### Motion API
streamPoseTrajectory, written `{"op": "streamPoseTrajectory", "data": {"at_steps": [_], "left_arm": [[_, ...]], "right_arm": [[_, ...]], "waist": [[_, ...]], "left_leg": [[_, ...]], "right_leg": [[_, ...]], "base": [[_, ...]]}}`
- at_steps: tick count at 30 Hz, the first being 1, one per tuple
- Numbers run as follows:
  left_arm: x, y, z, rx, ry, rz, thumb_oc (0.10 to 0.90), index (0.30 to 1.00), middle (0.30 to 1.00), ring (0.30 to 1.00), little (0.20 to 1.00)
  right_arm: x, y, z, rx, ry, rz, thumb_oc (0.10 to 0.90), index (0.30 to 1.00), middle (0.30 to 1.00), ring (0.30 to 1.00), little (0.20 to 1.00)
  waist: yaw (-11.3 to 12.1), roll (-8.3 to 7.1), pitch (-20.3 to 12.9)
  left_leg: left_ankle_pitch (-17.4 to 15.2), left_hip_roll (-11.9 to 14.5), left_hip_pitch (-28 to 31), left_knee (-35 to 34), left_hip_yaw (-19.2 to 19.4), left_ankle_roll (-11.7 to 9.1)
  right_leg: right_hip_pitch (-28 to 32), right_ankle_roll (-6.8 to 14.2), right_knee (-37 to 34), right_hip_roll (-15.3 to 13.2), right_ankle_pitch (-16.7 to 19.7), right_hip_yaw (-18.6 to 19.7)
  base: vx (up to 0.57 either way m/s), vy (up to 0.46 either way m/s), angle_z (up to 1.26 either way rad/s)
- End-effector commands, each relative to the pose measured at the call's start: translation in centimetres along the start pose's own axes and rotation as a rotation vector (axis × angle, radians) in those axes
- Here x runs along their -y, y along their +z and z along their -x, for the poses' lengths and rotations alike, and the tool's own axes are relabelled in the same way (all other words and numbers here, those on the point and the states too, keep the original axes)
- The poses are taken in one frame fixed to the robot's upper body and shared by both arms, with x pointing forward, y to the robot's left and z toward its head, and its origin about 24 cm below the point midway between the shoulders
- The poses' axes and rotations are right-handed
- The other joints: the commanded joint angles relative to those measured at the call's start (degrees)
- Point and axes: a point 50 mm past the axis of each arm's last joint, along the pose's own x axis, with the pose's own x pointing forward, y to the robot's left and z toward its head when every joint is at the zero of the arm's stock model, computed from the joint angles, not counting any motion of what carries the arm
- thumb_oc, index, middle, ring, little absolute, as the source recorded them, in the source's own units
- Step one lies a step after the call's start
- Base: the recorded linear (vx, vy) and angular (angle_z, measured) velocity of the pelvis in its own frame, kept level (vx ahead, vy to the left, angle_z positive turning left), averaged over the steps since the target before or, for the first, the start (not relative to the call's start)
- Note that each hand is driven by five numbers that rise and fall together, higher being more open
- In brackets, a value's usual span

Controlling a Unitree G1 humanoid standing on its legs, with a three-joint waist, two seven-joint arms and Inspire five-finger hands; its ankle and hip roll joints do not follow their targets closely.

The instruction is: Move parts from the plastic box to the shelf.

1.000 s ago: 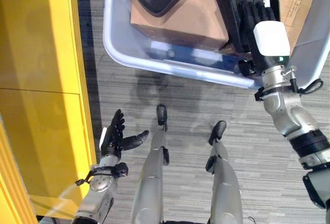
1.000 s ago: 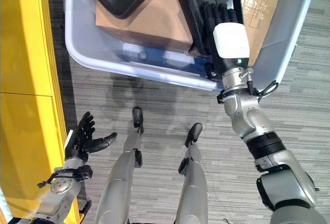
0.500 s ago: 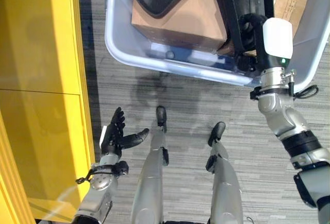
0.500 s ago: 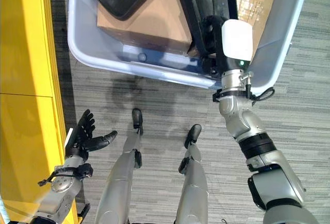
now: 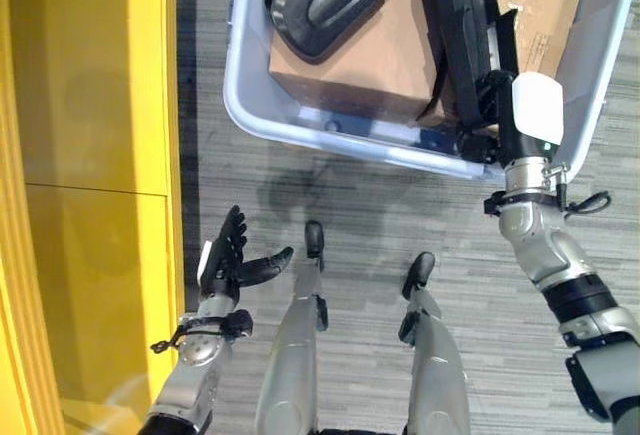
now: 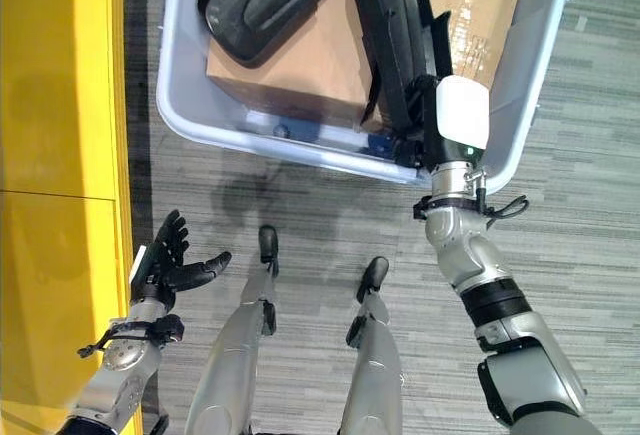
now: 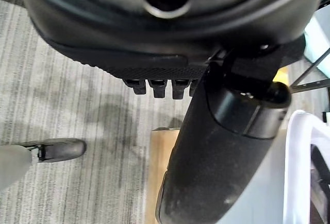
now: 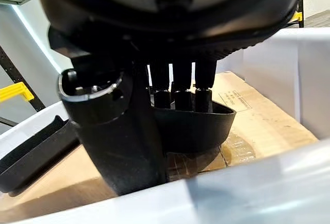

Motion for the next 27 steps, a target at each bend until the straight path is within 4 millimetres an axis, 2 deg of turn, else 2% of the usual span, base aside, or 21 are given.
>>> {"op": "streamPoseTrajectory", "data": {"at_steps": [1, 4, 14, 20, 27], "left_arm": [[-0.3, 0.7, 0.4, 0.059, 0.000, -0.021, 0.900, 1.000, 1.000, 1.000, 1.000], [-0.4, 0.6, 0.4, 0.053, 0.003, -0.027, 0.900, 1.000, 1.000, 1.000, 1.000], [-1.7, 0.1, 0.7, 0.018, 0.019, -0.056, 0.900, 1.000, 1.000, 1.000, 1.000], [-2.5, -0.4, 1.4, -0.010, 0.020, -0.073, 0.900, 1.000, 1.000, 1.000, 1.000], [-3.7, -1.2, 2.4, -0.056, 0.034, -0.102, 0.900, 1.000, 1.000, 1.000, 1.000]], "right_arm": [[1.3, 0.6, 0.1, 0.082, -0.053, -0.001, 0.400, 0.300, 0.300, 0.300, 0.300], [1.5, 0.5, 0.3, 0.085, -0.063, -0.001, 0.400, 0.300, 0.300, 0.300, 0.300], [4.4, 1.1, 0.8, 0.173, -0.166, 0.016, 0.400, 0.300, 0.300, 0.300, 0.300], [6.3, 1.9, 1.1, 0.248, -0.223, 0.027, 0.400, 0.300, 0.300, 0.300, 0.300], [7.4, 2.5, 1.6, 0.315, -0.227, 0.046, 0.400, 0.300, 0.300, 0.300, 0.300]], "waist": [[-1.03, -0.18, -1.01], [-1.09, -0.31, -1.01], [-1.13, -1.20, -1.02], [-0.97, -2.00, -5.49], [-0.84, -3.46, -10.94]], "left_leg": [[-5.39, 2.47, 3.91, 0.78, -1.93, -2.15], [-5.44, 2.66, 5.36, 0.64, -1.97, -2.22], [-5.82, 3.86, 14.24, 0.04, -2.19, -2.59], [-5.95, 4.73, 17.62, -1.00, -2.25, -3.03], [-6.27, 5.25, 21.51, -1.84, -1.92, -3.05]], "right_leg": [[7.03, -0.06, -1.14, -0.29, -3.24, -3.75], [8.61, -0.09, -1.37, -0.22, -3.38, -3.73], [17.59, -0.07, -3.72, 0.60, -3.56, -3.79], [21.12, 0.05, -6.00, 1.61, -3.23, -4.03], [25.30, 0.07, -7.73, 2.61, -3.26, -4.14]], "base": [[0.00, 0.000, 0.00], [0.00, 0.000, 0.00], [0.01, -0.008, -0.03], [0.05, -0.004, 0.00], [0.07, -0.005, -0.01]]}}
